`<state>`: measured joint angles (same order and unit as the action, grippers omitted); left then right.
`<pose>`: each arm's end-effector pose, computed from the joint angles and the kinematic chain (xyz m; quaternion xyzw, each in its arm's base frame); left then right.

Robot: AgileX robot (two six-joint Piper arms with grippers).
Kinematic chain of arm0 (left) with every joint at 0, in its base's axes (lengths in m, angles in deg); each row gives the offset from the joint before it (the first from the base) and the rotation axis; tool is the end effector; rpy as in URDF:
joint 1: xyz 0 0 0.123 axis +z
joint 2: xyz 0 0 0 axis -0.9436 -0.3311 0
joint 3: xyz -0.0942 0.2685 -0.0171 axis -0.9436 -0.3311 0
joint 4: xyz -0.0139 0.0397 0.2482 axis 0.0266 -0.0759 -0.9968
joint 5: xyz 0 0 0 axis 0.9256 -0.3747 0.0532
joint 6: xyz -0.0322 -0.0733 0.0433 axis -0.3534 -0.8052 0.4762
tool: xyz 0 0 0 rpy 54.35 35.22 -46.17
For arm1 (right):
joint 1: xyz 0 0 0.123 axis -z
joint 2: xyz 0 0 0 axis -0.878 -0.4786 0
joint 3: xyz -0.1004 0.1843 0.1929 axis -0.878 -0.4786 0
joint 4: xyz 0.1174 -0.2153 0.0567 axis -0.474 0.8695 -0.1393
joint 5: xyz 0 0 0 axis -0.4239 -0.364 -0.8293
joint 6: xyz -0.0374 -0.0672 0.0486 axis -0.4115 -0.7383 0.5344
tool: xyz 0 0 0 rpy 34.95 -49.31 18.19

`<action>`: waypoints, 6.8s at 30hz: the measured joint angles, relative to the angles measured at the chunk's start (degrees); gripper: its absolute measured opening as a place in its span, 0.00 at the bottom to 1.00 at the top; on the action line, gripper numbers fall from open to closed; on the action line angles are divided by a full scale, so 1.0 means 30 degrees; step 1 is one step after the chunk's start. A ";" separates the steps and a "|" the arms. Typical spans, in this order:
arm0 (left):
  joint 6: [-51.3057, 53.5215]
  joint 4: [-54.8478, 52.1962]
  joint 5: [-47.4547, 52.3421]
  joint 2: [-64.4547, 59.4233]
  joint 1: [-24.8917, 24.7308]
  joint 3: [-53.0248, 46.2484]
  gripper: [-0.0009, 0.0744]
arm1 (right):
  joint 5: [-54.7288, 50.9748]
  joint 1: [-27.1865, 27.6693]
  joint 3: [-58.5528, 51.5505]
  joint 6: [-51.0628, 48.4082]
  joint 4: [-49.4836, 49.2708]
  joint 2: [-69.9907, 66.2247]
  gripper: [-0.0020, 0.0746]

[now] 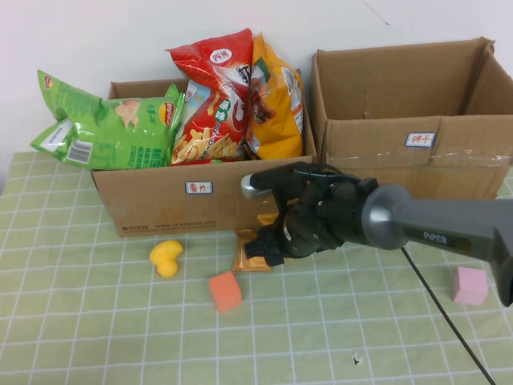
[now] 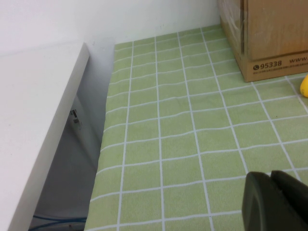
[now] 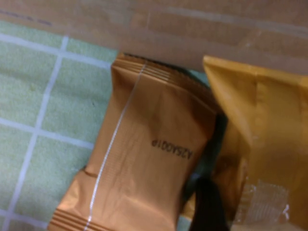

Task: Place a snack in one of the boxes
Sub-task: Pick up the biscuit, then place the biscuit in the biscuit box, then pick up the biscuit, then place the biscuit in the biscuit box

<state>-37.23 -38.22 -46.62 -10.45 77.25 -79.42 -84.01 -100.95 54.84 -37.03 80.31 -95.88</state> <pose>0.0535 0.0045 0.1790 -0.0037 0.7858 0.0567 0.6159 0.3838 0.2968 0.1189 -0.1666 0.9400 0.0621 0.2913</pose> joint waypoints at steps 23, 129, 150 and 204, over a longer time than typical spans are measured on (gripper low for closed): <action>0.0000 0.0000 0.0034 0.0000 0.0000 0.0000 0.01 | -0.4932 -0.0308 -0.2522 -0.3668 -0.1107 0.7215 0.27; 0.0000 0.0000 0.0034 0.0000 0.0000 0.0000 0.01 | -0.7508 0.1432 -0.2119 -1.3079 -0.9334 0.7130 0.04; 0.0000 0.0000 0.0034 0.0000 0.0000 0.0000 0.01 | -0.7367 -0.0535 0.6327 -1.1735 -1.0255 0.0141 0.12; 0.0000 0.0000 0.0068 0.0000 0.0000 0.0000 0.01 | -1.5056 -0.1956 0.6898 -1.3656 -0.2700 0.5501 0.44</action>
<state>-37.23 -38.22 -46.41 -10.45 77.25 -79.42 -129.18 -106.82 75.53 -77.99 72.21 -79.37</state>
